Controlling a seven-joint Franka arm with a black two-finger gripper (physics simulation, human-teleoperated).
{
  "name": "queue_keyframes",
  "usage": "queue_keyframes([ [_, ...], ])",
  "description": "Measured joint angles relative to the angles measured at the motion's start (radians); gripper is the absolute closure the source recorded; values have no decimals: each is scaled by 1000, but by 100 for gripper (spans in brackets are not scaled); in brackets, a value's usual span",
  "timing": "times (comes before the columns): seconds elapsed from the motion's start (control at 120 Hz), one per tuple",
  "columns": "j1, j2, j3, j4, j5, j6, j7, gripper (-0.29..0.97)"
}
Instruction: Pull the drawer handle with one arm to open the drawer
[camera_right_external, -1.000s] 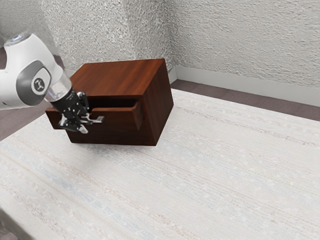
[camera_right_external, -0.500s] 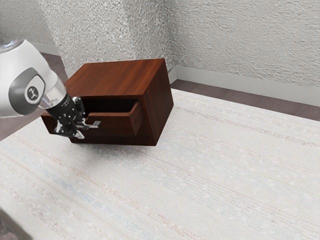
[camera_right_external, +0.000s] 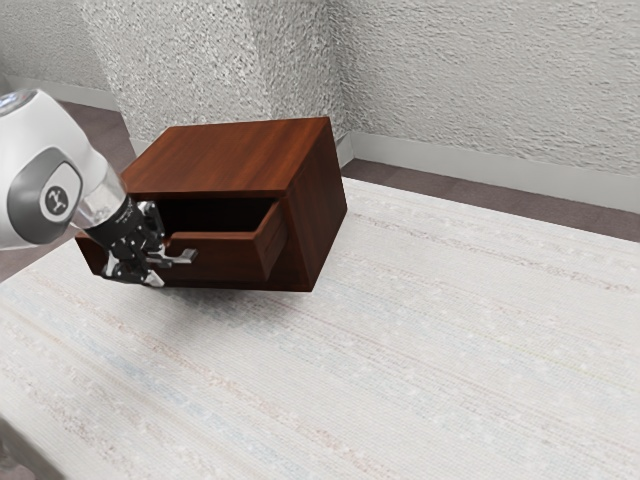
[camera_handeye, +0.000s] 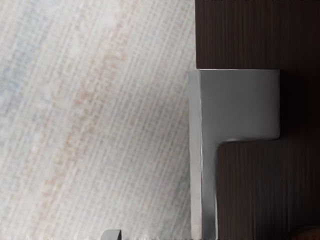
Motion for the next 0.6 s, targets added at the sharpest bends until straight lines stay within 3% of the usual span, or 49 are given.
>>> queue_keyframes([
  [0.6, 2, -135, -1, -151, -5, 40, -21, 56],
])
